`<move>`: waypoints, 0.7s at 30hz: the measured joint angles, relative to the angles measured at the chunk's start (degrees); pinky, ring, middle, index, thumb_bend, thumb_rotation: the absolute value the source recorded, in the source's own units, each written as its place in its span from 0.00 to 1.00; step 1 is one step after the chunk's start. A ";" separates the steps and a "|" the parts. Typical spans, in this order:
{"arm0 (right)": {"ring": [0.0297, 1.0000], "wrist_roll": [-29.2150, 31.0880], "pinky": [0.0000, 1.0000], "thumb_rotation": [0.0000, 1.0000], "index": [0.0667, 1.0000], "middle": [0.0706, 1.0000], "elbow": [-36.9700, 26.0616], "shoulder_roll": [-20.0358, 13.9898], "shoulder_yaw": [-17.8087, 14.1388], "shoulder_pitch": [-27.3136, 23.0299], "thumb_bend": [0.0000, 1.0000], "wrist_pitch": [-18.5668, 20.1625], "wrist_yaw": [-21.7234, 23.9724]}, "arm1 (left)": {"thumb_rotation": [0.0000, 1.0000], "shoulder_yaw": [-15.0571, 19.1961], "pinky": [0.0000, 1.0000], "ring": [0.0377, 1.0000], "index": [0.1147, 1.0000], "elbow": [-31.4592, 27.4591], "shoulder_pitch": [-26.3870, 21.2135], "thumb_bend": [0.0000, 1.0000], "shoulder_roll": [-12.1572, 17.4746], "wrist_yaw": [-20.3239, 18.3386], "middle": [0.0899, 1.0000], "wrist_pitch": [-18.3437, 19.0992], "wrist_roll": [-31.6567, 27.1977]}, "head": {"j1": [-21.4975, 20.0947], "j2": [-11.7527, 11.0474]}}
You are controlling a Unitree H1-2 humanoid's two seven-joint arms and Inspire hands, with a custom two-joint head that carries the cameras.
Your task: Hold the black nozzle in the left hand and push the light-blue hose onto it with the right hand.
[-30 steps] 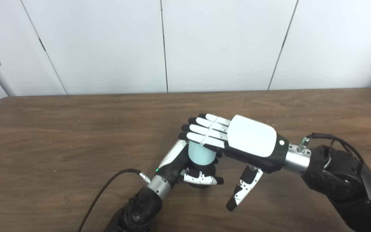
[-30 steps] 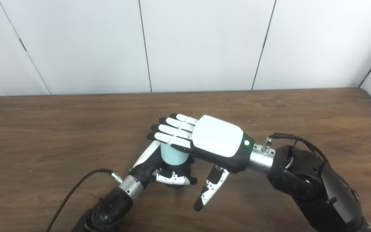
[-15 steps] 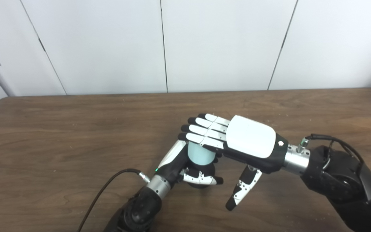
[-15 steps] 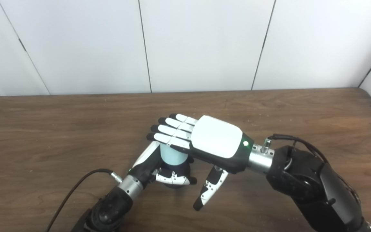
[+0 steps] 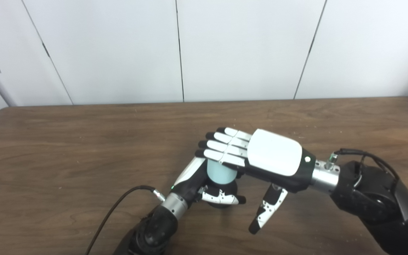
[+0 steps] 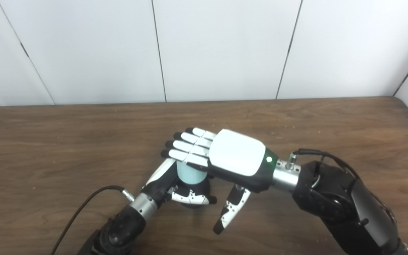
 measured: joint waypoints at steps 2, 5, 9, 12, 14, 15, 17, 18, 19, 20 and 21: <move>1.00 0.02 0.98 0.50 1.00 1.00 -0.01 -0.36 0.07 -0.01 0.88 -0.01 0.00 | 0.08 -0.04 0.99 0.64 0.42 -0.08 -0.01 0.52 0.00 -0.20 0.54 0.18 0.00 | 0.00 -0.09; 1.00 0.05 0.98 0.50 1.00 1.00 -0.02 -0.49 0.18 -0.06 0.89 0.00 0.00 | 0.08 -0.11 1.00 0.64 0.42 -0.41 -0.01 0.52 0.03 -0.43 0.54 0.83 0.01 | 0.00 0.00; 1.00 0.15 0.98 0.50 1.00 1.00 -0.02 -0.58 0.34 -0.14 0.89 0.01 0.00 | 0.08 -0.18 1.00 0.81 0.42 -0.63 0.02 0.52 0.18 -0.58 0.63 1.02 0.01 | 0.09 0.00; 1.00 0.28 0.98 0.50 1.00 1.00 -0.02 -0.62 0.52 -0.25 0.89 0.01 0.00 | 0.08 -0.26 1.00 0.92 0.42 -0.99 0.12 0.52 0.43 -0.73 0.73 1.20 0.03 | 0.00 0.09; 1.00 0.44 0.98 0.50 1.00 1.00 -0.02 -0.66 0.60 -0.28 0.89 0.01 0.00 | 0.08 -0.35 1.00 0.90 0.42 -1.14 0.20 0.52 0.52 -0.76 0.74 1.23 0.05 | 0.00 0.17; 1.00 0.49 0.98 0.50 1.00 1.00 -0.02 -0.70 0.62 -0.28 0.89 0.01 0.00 | 0.08 -0.39 1.00 0.89 0.42 -1.16 0.21 0.52 0.55 -0.76 0.73 1.23 0.07 | -0.09 0.18; 1.00 0.54 0.98 0.50 1.00 1.00 -0.01 -0.78 0.68 -0.32 0.89 0.01 0.00 | 0.08 -0.47 1.00 0.83 0.42 -1.17 0.20 0.52 0.62 -0.76 0.68 1.23 0.09 | -0.09 0.18; 1.00 0.55 0.98 0.50 1.00 1.00 -0.01 -0.81 0.70 -0.33 0.89 0.01 0.00 | 0.08 -0.50 1.00 0.82 0.42 -1.17 0.19 0.52 0.65 -0.76 0.67 1.23 0.09 | -0.09 0.09; 1.00 0.57 0.98 0.50 1.00 1.00 -0.02 -0.82 0.72 -0.35 0.89 0.01 0.00 | 0.08 -0.53 1.00 0.84 0.42 -1.17 0.19 0.52 0.67 -0.76 0.69 1.23 0.09 | -0.09 0.09; 1.00 0.58 0.98 0.50 1.00 1.00 -0.02 -0.82 0.73 -0.36 0.89 0.02 0.00 | 0.08 -0.54 1.00 0.84 0.42 -1.18 0.19 0.52 0.69 -0.76 0.68 1.23 0.09 | -0.17 0.09; 1.00 0.61 0.98 0.50 1.00 1.00 -0.02 -0.83 0.74 -0.37 0.89 0.02 0.00 | 0.08 -0.54 1.00 0.80 0.42 -1.18 0.19 0.52 0.69 -0.76 0.64 1.23 0.09 | -0.18 0.09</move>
